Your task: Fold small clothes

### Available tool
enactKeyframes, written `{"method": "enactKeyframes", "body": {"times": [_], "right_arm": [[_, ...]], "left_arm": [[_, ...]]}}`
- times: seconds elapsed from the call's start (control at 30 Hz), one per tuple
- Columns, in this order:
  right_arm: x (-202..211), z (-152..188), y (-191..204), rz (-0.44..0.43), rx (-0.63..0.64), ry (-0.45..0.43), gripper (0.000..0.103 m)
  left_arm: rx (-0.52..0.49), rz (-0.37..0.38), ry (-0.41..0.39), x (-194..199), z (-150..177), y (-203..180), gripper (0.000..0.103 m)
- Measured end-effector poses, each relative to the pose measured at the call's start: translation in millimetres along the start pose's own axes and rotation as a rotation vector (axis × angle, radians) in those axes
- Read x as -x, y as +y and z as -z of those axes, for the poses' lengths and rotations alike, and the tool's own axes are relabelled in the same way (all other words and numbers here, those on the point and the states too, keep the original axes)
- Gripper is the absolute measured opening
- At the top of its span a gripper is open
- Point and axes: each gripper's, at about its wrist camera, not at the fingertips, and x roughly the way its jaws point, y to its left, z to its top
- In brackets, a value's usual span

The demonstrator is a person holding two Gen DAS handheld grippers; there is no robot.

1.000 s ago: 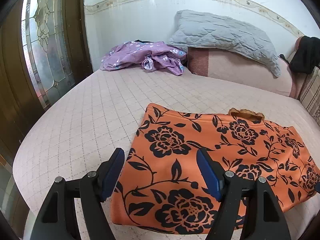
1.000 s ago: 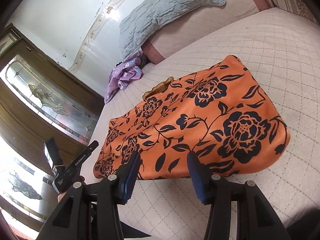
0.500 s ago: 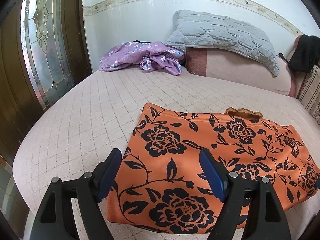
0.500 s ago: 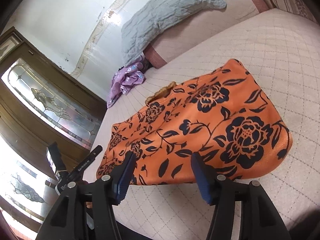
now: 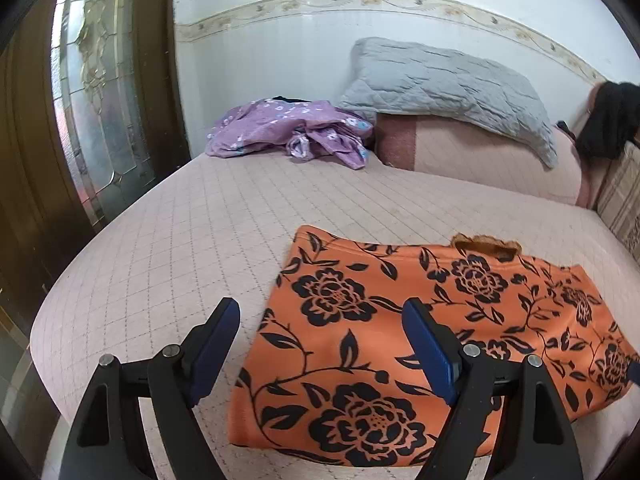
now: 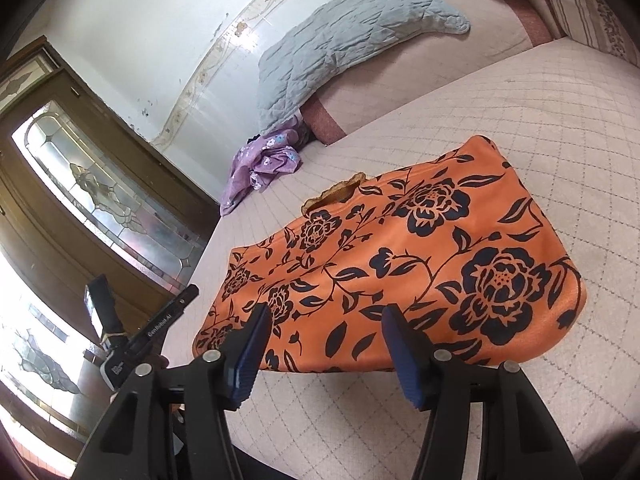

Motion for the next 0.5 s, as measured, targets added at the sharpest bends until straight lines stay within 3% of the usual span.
{"method": "enactKeyframes", "body": {"times": [0.27, 0.5], "right_arm": [[-7, 3, 6, 0.041, 0.044, 0.002, 0.061], [-6, 1, 5, 0.075, 0.042, -0.012, 0.064]], "left_arm": [[0.053, -0.031, -0.003, 0, -4, 15, 0.084], [0.041, -0.042, -0.002, -2, -3, 12, 0.084]]}}
